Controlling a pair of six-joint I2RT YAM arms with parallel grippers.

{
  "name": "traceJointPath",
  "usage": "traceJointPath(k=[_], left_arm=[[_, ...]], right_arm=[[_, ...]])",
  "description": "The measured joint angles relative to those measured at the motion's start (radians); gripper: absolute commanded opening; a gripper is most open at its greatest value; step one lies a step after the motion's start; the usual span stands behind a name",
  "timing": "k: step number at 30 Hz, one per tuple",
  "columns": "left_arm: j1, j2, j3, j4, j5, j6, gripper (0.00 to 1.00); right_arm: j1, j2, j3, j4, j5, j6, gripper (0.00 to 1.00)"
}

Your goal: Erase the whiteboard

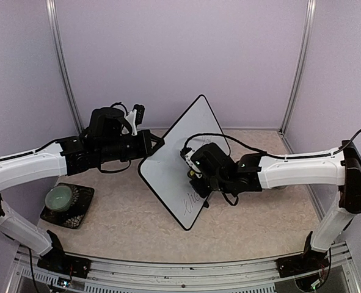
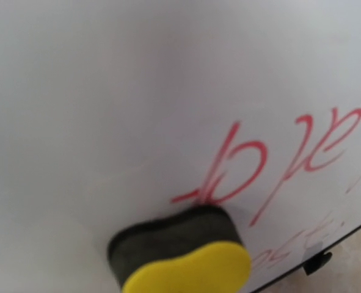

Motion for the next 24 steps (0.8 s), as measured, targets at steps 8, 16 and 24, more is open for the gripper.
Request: traceJointPath(k=[8, 16, 24], left_arm=[[-0.003, -0.002, 0.000, 0.001, 0.006, 0.000, 0.00], [-0.002, -0.002, 0.000, 0.002, 0.011, 0.000, 0.00], [-0.002, -0.002, 0.000, 0.002, 0.013, 0.000, 0.00]], right_arm=[[-0.037, -0.167, -0.126, -0.054, -0.032, 0.081, 0.00], [-0.077, -0.260, -0.308, -0.105, -0.072, 0.206, 0.00], [-0.100, -0.257, -0.344, -0.082, -0.127, 0.236, 0.01]])
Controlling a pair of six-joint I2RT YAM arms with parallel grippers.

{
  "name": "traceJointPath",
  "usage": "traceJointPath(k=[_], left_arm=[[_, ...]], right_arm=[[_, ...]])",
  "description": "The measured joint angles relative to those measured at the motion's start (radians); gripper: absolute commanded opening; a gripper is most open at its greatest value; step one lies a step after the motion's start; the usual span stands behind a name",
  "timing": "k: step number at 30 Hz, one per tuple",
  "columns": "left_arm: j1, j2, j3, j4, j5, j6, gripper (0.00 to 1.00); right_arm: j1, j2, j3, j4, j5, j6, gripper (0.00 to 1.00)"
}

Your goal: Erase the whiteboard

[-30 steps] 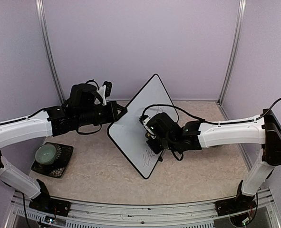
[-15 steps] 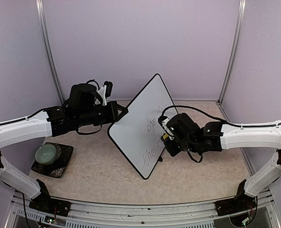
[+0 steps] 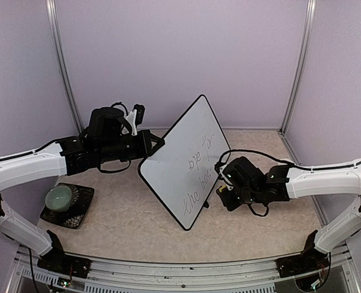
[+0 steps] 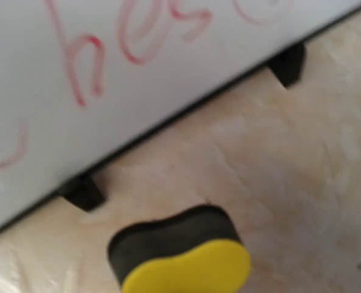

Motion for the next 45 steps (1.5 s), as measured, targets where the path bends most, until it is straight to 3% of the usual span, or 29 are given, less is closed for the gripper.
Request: traceJointPath(k=[17, 36, 45], left_arm=[[0.000, 0.000, 0.000, 0.000, 0.000, -0.001, 0.00], [0.009, 0.001, -0.006, 0.003, -0.007, -0.003, 0.00], [0.009, -0.003, -0.011, 0.009, -0.005, -0.004, 0.00]], right_arm=[[0.001, 0.116, 0.187, 0.331, -0.274, -0.048, 0.08], [0.014, 0.186, 0.259, 0.328, -0.304, -0.061, 0.35], [0.020, 0.188, 0.263, 0.327, -0.307, -0.063, 0.42]])
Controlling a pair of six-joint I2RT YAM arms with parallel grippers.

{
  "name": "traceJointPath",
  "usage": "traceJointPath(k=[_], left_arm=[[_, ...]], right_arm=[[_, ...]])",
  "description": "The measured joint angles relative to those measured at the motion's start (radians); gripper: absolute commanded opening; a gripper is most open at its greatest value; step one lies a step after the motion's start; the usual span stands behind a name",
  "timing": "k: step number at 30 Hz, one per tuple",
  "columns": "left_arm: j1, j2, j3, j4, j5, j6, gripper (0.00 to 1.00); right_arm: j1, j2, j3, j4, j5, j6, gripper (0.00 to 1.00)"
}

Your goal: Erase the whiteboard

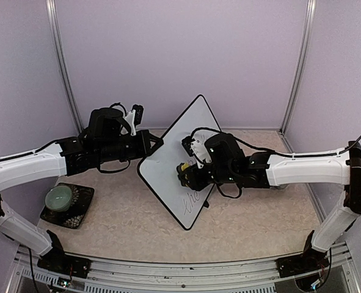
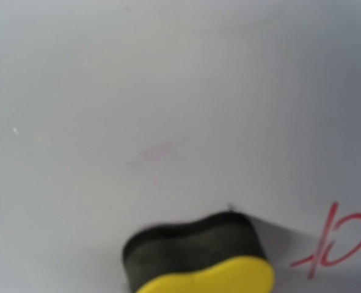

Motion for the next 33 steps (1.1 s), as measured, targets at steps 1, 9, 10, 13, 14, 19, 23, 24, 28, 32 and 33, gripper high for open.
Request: traceJointPath(k=[1, 9, 10, 13, 14, 19, 23, 24, 28, 32, 33], left_arm=[[0.000, 0.000, -0.002, 0.002, 0.002, 0.000, 0.00], [0.000, -0.003, -0.006, 0.007, 0.006, 0.000, 0.00], [0.000, -0.003, -0.006, 0.008, 0.008, 0.000, 0.00], [-0.001, -0.003, -0.006, 0.010, 0.010, 0.000, 0.00], [-0.001, -0.003, -0.006, 0.010, 0.010, 0.000, 0.00], [-0.001, -0.003, -0.006, 0.010, 0.010, 0.000, 0.00], [-0.001, -0.003, -0.006, 0.010, 0.010, 0.000, 0.00], [-0.001, -0.003, -0.006, 0.010, 0.010, 0.000, 0.00], [-0.001, -0.003, -0.006, 0.010, 0.010, 0.000, 0.00], [-0.001, -0.003, -0.006, 0.010, 0.010, 0.000, 0.00], [-0.001, -0.003, -0.006, 0.010, 0.010, 0.000, 0.00]], right_arm=[[0.001, 0.000, 0.000, 0.000, 0.000, 0.000, 0.42], [0.011, -0.006, 0.000, -0.003, 0.015, -0.002, 0.45], [0.013, -0.010, 0.000, -0.003, 0.014, -0.003, 0.45], [0.016, -0.032, 0.000, -0.003, 0.014, -0.006, 0.46], [0.017, -0.041, 0.000, -0.003, 0.014, -0.007, 0.46], [0.019, -0.072, 0.000, -0.004, 0.023, -0.016, 0.48], [0.019, -0.076, -0.002, -0.008, 0.030, -0.026, 0.52], [0.019, -0.076, -0.004, -0.012, 0.030, -0.029, 0.54], [0.018, -0.076, -0.018, -0.023, 0.025, -0.049, 0.64], [0.008, -0.076, -0.031, -0.034, 0.002, -0.078, 0.69], [0.005, -0.075, -0.034, -0.034, -0.005, -0.084, 0.69]])
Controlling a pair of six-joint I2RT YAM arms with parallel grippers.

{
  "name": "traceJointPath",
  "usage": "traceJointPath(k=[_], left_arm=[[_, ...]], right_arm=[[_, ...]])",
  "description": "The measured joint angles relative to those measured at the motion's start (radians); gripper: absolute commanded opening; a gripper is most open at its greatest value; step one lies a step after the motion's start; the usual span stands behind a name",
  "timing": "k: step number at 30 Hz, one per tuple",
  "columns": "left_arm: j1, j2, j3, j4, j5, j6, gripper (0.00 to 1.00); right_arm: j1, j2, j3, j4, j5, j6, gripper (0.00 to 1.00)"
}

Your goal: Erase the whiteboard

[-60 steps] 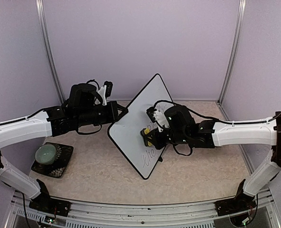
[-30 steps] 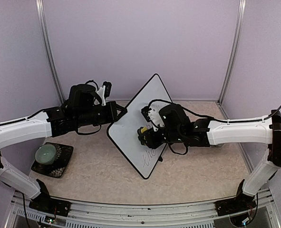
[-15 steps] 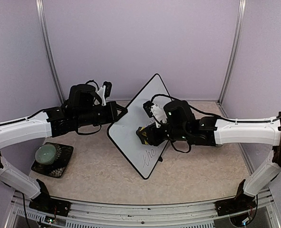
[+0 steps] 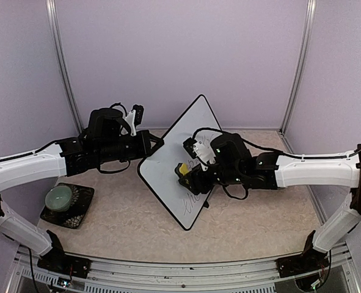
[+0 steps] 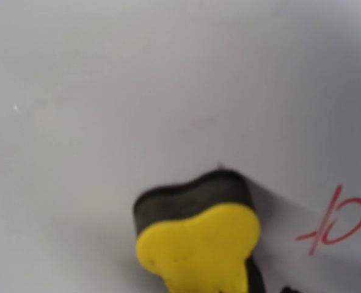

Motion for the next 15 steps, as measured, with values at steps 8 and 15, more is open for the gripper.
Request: traceJointPath(k=[8, 15], left_arm=[[-0.001, 0.000, 0.000, 0.000, 0.000, -0.002, 0.00], [-0.003, 0.000, 0.000, 0.000, -0.001, -0.003, 0.00]], right_arm=[[-0.038, 0.023, -0.002, -0.002, -0.045, -0.069, 0.66], [-0.058, 0.065, 0.000, -0.002, -0.084, -0.104, 0.55]])
